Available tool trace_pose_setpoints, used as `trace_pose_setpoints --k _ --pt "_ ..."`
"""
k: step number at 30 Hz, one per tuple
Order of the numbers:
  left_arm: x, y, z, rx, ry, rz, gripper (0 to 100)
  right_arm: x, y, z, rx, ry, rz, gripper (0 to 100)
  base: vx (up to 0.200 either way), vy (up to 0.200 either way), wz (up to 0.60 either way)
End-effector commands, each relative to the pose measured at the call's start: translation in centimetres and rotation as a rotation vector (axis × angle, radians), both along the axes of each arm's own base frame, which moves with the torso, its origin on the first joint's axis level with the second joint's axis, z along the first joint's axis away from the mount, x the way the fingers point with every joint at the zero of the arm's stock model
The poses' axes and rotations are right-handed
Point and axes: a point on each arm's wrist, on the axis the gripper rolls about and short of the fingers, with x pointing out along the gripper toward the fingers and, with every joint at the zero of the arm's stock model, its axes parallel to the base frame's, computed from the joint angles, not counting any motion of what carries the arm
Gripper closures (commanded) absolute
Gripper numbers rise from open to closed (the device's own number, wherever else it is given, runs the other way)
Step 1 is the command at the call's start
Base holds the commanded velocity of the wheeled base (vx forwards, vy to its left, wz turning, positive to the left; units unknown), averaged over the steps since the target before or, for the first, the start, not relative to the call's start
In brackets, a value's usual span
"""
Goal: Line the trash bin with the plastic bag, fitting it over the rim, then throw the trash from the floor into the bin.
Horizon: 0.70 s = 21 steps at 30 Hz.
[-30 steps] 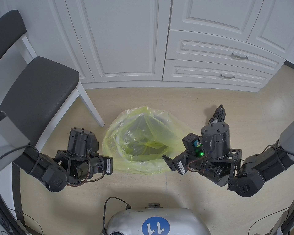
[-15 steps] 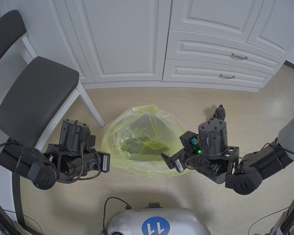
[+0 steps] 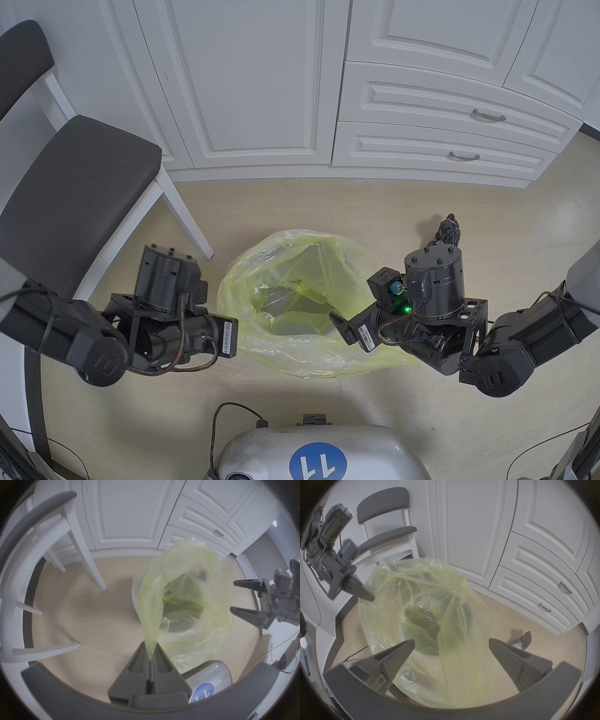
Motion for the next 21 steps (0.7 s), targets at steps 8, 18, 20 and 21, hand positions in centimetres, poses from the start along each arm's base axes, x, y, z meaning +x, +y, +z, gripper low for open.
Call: trace_pose_setpoints --k 8,18,20,21 --pt "5.3 -1.3 -8.5 0.023 0.106 0.104 100 0.8 0.2 -1.0 -0.009 0.011 -0.008 0 0.000 0.000 0.00" --pt "5.4 0.5 -5.1 0.005 0.009 0.162 100 0.6 0.2 -0.3 0.005 -0.005 -0.007 0 0.000 0.000 0.00" --pt "5.5 0.8 -4.4 0.002 -0.018 0.185 100 0.6 0.2 -0.1 0.011 -0.012 -0.007 0 0.000 0.000 0.00" --pt "5.5 0.8 -4.4 0.002 -0.018 0.185 100 0.6 0.2 -0.1 0.011 -0.012 -0.007 0 0.000 0.000 0.00"
